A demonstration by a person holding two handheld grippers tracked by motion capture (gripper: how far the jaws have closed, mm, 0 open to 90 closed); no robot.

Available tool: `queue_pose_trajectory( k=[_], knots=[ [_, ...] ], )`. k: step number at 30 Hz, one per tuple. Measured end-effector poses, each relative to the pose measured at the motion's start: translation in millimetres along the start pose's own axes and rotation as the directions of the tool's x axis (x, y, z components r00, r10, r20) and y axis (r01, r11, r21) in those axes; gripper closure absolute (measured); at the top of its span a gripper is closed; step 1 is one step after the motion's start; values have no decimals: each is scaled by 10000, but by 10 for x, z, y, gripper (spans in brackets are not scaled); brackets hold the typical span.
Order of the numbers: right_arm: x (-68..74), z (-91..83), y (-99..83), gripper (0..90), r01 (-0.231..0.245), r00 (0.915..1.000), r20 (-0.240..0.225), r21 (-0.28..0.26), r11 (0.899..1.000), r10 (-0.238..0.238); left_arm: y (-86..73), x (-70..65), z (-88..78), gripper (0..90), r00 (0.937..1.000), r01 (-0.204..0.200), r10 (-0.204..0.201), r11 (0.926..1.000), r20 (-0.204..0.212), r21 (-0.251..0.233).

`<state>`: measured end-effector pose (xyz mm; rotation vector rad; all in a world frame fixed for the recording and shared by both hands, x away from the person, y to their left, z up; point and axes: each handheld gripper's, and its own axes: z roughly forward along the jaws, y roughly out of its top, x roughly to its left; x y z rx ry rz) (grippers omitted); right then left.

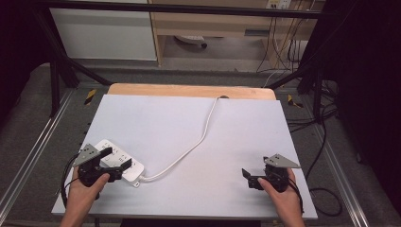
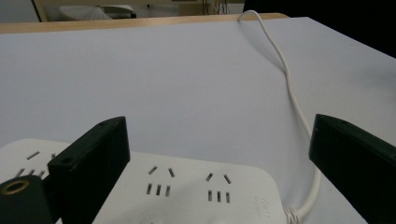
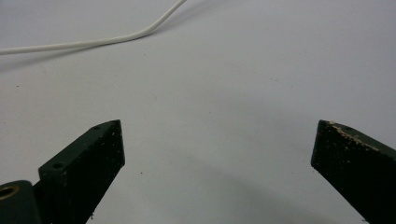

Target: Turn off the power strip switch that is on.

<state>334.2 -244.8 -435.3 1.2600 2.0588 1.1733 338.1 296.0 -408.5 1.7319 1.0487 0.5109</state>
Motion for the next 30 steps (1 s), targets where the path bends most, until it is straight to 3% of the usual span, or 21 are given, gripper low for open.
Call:
queue_pose_trajectory(
  k=[23, 30],
  knots=[
    [-19, -36, 7, 34, -63, 10000, 7, -163, 9998, 64, 26, 47, -247, 48, 9998, 186, -188, 9964, -12, -826],
    [-34, -47, 6, 34, -102, 9999, 37, -188, 9998, 103, 27, 85, -325, 46, 9994, 265, -285, 9946, -184, -999]
  ],
)
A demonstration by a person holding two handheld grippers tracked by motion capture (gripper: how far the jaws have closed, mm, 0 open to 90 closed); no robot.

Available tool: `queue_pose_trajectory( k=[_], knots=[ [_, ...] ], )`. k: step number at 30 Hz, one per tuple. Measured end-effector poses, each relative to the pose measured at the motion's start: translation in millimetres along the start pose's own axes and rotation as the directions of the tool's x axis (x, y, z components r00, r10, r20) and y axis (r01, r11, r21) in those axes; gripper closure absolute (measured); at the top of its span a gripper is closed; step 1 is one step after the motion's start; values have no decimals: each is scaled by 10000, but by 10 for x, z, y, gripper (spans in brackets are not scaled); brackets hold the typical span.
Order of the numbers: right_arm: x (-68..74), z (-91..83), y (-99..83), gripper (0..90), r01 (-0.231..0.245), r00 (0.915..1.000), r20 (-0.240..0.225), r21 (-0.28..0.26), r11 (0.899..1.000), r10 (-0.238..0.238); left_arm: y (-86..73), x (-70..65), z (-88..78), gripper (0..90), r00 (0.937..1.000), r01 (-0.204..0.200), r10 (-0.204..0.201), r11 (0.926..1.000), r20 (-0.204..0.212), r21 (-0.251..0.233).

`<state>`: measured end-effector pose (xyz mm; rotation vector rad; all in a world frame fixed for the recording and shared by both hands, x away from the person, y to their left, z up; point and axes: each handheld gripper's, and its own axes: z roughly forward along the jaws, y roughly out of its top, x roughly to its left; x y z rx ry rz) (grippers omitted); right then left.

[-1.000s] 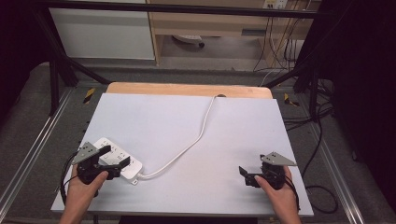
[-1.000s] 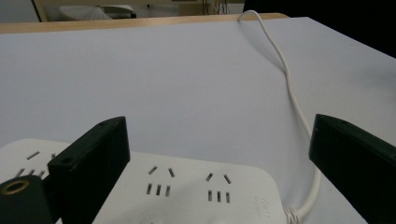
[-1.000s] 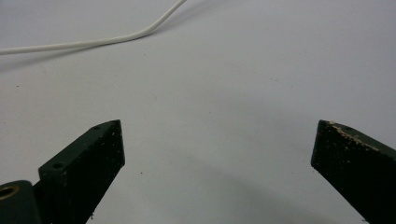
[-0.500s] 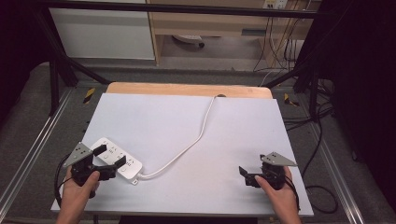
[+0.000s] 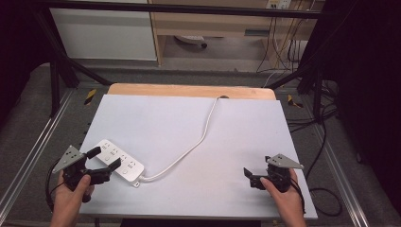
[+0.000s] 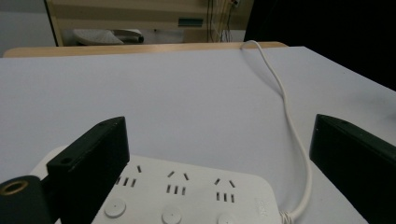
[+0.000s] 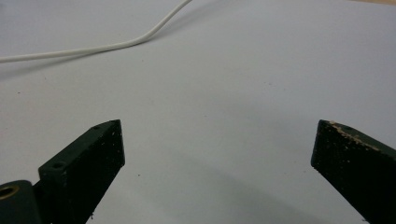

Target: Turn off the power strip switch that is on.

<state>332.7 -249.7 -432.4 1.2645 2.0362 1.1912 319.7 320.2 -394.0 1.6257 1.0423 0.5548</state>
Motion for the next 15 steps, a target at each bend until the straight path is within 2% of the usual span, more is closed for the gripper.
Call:
queue_pose_trajectory(
  k=[15],
  knots=[
    [0, -2, 1, 34, -18, 10000, 13, -47, 10000, 18, -18, 133, -94, 46, 9989, 81, -95, 9995, -454, -319]
  ],
)
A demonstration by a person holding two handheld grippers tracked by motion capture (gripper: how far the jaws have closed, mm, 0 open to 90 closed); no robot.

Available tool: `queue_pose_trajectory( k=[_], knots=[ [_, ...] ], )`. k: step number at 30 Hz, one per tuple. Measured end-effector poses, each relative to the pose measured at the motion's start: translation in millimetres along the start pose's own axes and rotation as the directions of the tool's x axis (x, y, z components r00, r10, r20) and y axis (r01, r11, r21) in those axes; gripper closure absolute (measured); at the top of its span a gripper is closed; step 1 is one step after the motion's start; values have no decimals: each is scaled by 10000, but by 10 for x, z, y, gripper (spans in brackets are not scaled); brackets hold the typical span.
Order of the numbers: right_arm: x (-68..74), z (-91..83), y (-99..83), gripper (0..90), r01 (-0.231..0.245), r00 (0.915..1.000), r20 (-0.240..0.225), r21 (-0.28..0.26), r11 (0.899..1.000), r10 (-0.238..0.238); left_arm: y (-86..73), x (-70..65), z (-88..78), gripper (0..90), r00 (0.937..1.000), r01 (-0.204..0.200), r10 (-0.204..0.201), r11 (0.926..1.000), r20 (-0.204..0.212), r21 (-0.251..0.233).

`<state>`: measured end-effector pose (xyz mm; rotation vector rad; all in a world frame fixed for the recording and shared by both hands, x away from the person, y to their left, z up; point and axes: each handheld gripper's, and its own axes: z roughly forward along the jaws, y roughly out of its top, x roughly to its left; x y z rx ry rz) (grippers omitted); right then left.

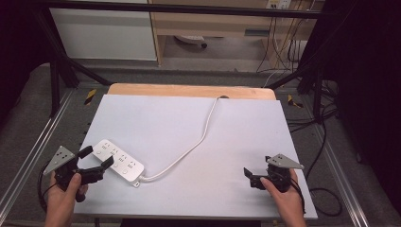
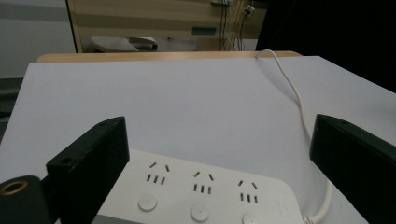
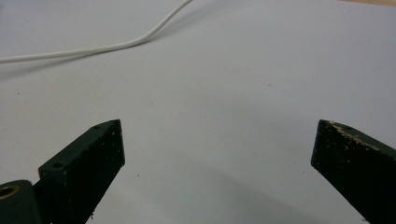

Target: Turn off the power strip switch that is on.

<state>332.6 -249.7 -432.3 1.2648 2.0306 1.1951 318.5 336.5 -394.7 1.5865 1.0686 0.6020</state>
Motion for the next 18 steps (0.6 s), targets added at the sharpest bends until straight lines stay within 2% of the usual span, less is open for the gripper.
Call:
queue_pose_trajectory(
  k=[9, 15, 16, 18],
  knots=[
    [-4, 13, -11, 31, 73, 9999, 117, -115, 9999, -72, -51, 97, 8, 52, 9987, -31, 38, 9999, -516, 143],
    [-9, 61, -44, 28, 139, 9996, 266, -75, 9999, -137, -114, 153, 58, 59, 9968, -53, 98, 9984, -793, 569],
    [-23, 109, -70, 25, 237, 9988, 421, 31, 9997, -238, -118, 150, 67, 65, 9966, -44, 92, 9983, -822, 585],
    [-37, 191, -107, 23, 116, 9975, 692, 491, 9987, -150, -111, 135, 74, 65, 9968, -79, 124, 9983, -788, 569]
  ],
)
